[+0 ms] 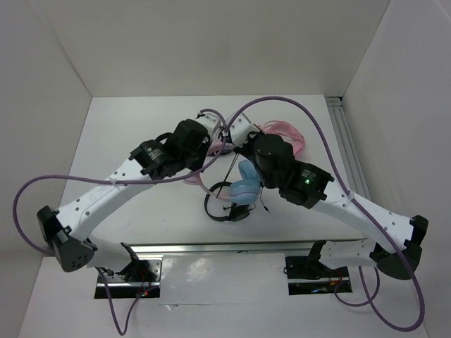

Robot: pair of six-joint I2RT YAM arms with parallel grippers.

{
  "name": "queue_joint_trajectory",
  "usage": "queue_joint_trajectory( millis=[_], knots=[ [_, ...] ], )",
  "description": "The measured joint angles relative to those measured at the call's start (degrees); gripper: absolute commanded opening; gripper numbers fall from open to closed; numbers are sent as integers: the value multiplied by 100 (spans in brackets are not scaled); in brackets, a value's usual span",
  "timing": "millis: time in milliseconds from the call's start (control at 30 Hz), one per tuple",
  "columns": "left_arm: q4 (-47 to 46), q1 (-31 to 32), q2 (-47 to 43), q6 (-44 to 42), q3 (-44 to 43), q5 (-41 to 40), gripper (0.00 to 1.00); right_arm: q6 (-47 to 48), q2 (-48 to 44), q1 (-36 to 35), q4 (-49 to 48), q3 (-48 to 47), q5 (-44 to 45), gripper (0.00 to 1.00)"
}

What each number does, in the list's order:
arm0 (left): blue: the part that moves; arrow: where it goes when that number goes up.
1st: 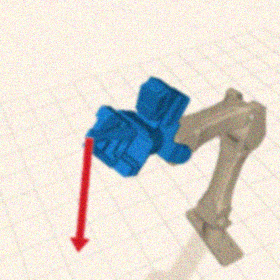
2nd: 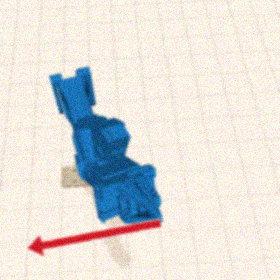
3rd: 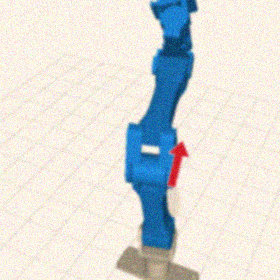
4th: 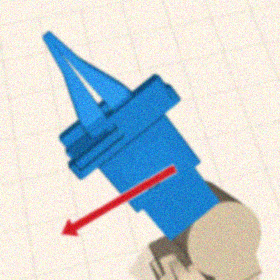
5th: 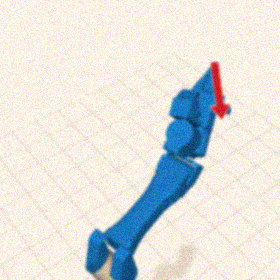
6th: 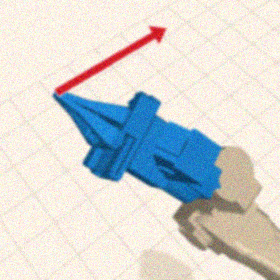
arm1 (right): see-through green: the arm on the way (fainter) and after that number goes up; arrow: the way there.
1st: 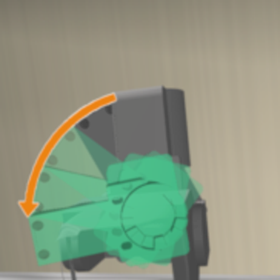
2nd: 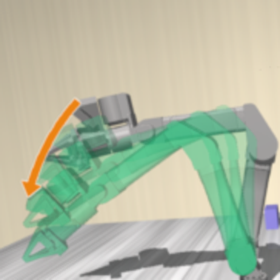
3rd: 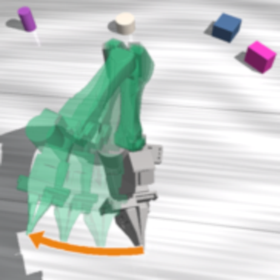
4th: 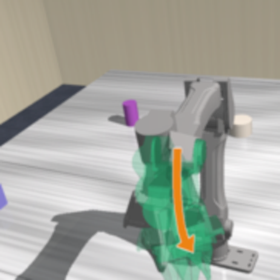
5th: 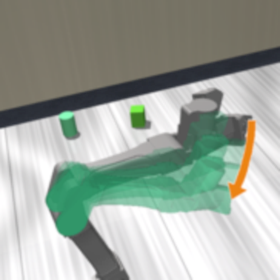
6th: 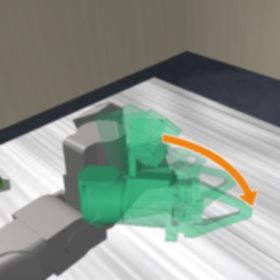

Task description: Wrap the headphones

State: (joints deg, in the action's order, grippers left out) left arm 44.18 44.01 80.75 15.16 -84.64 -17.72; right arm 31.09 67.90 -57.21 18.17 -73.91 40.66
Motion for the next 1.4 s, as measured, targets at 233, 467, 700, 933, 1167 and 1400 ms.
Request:
queue_joint_trajectory(
  millis=[233,467,700,933,1167,1400],
  knots=[
    [-317,597,-1005,17,192,-11,0,160,-236,457,-57,98,-782,0],
    [-328,765,-1475,-68,184,-107,0,247,-264,723,-153,186,-1384,0],
    [-125,817,-1672,-326,109,81,0,125,-492,826,-229,407,-2337,3],
    [149,870,-1690,-299,-321,-428,0,-426,-529,1499,-319,417,-3877,0],
    [678,949,-1650,-299,-846,-966,0,-1318,-175,1891,-1495,741,-5302,0],
    [575,938,-1611,-286,-892,-872,0,-2776,190,2922,-3075,1335,-7748,11]
  ],
)
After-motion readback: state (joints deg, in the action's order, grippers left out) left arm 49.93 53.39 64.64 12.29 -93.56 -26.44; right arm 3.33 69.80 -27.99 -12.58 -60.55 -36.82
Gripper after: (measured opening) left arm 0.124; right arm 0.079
